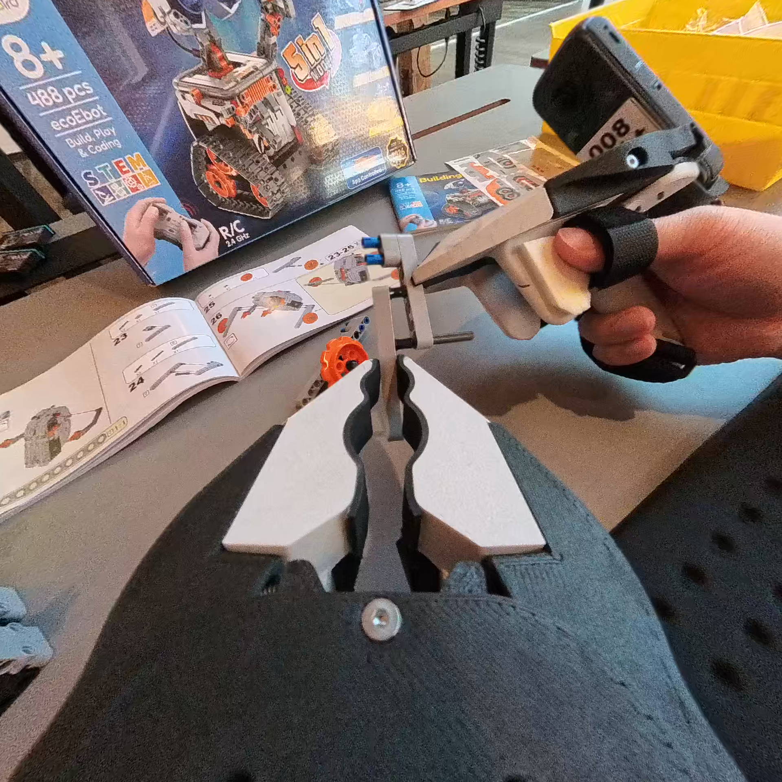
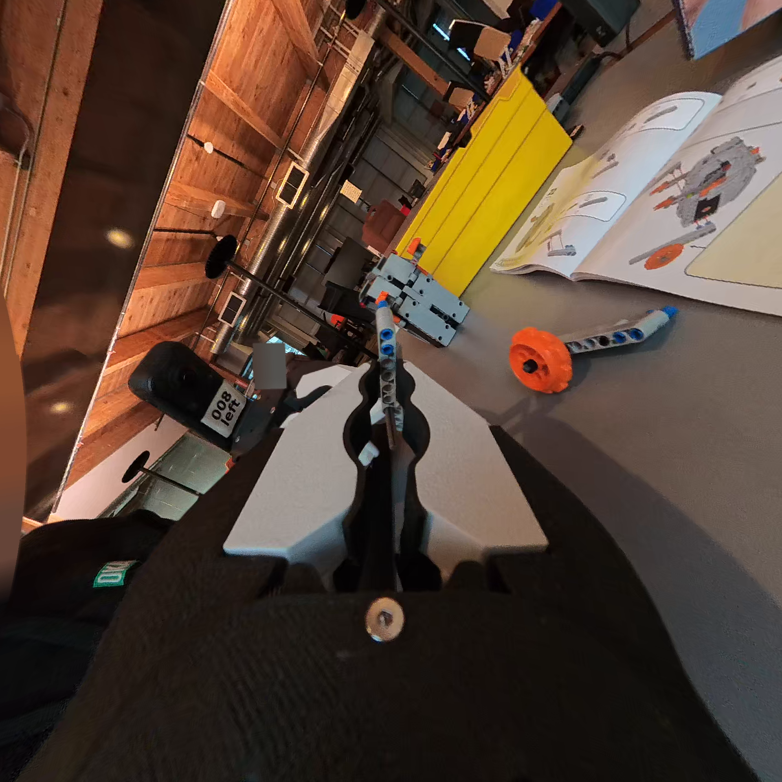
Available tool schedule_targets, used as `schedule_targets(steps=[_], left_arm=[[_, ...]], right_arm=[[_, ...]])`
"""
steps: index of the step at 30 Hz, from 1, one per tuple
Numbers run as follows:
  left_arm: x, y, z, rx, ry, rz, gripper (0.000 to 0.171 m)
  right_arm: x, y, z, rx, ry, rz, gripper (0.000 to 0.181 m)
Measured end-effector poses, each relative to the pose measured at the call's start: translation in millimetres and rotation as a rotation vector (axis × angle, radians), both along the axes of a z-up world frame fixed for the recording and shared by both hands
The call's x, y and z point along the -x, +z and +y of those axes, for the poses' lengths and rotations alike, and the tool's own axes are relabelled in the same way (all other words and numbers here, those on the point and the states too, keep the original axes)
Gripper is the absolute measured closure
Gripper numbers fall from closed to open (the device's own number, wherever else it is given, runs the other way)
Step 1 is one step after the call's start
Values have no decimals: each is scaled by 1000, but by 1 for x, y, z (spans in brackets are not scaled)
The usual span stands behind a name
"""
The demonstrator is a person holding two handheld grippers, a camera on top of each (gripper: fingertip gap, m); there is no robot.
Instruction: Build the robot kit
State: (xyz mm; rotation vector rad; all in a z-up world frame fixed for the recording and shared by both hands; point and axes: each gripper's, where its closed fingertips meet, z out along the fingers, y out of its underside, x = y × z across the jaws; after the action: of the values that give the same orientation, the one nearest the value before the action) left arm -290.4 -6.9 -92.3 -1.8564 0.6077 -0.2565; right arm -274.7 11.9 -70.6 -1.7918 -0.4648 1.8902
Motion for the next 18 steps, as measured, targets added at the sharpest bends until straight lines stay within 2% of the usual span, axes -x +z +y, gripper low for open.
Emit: schedule_targets(steps=[5, 11, 18], left_arm=[[1, -3, 0, -2, 21, 45, 165], [5, -6, 2, 15, 54, 56, 166], [6, -6, 2, 21, 56, 38, 166]], right_arm=[[2, -2, 1, -7, 4, -3, 176], [5, -5, 1, -141, -11, -92, 176], [10, -9, -4, -139, 28, -113, 176]])
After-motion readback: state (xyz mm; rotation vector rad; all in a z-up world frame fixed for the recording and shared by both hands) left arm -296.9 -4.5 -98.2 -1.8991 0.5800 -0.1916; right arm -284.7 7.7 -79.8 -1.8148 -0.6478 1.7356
